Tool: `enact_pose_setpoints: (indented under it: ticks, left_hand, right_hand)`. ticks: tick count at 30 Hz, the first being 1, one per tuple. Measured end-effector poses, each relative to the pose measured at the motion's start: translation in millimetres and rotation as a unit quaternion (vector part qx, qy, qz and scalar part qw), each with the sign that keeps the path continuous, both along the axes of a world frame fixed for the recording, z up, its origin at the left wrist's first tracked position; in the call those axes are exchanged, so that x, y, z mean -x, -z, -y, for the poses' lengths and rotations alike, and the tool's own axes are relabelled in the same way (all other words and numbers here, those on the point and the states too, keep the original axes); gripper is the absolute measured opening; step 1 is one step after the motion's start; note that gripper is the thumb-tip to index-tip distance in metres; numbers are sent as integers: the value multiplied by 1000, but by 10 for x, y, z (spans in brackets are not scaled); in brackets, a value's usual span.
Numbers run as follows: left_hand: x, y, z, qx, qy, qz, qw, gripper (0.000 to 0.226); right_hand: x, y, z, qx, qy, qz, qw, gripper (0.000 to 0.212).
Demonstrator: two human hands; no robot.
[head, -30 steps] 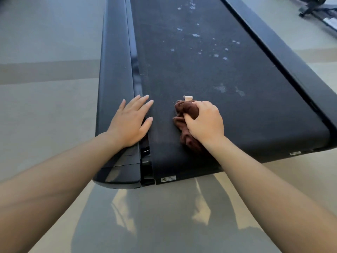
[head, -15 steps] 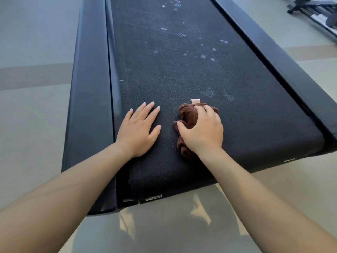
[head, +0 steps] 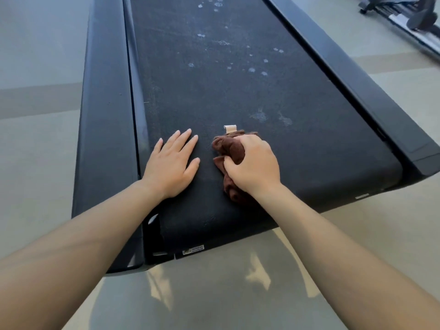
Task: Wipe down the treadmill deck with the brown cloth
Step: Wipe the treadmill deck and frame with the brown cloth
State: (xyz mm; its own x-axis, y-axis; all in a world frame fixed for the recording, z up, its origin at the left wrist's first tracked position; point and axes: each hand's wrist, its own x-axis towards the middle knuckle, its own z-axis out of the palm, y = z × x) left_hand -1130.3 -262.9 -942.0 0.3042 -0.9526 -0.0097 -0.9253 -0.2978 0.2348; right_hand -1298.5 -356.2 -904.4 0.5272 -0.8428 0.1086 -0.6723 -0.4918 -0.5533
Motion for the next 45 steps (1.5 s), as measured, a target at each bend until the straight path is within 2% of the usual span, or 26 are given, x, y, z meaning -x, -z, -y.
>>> enact_pose_setpoints:
  ticks: [3, 7, 10, 12, 14, 17, 23, 29, 33, 39, 45]
  left_hand:
    - [12, -9, 89, 6, 3, -1, 1000, 59]
    - [93, -12, 312, 5, -5, 12, 1000, 59]
    - [193, -76, 614, 5, 49, 12, 999, 59]
    - [254, -98, 881, -19, 82, 13, 996, 60]
    - [289, -100, 1113, -37, 65, 19, 997, 61]
    - [304, -49, 1241, -25, 25, 31, 999, 59]
    - [323, -70, 1241, -4, 10, 36, 999, 64]
    - [323, -60, 1219, 6, 25, 22, 999, 62]
    - [59, -29, 1318, -45, 121, 8, 992, 74]
    - [-818, -109, 1898, -51, 327, 47, 943, 70]
    - [-929, -11, 2153, -24, 397, 40, 917, 73]
  right_hand:
    - [110, -9, 69, -5, 22, -4, 1000, 30]
    - [264, -25, 570, -2, 82, -25, 996, 32]
    - [307, -23, 1007, -6, 119, -24, 993, 33]
    - [248, -24, 1218, -12, 106, -24, 994, 34]
    - [163, -23, 1397, -20, 96, -18, 995, 36]
    - [76, -26, 1562, -17, 106, -17, 994, 37]
    - [198, 79, 1393, 13, 43, -30, 999, 41]
    - [-134, 17, 1813, 3, 88, -31, 996, 39]
    - [-323, 67, 1941, 13, 163, -39, 986, 41]
    - [-368, 36, 1468, 2, 258, -29, 966, 37]
    - [-655, 54, 548, -2, 372, -15, 928, 35]
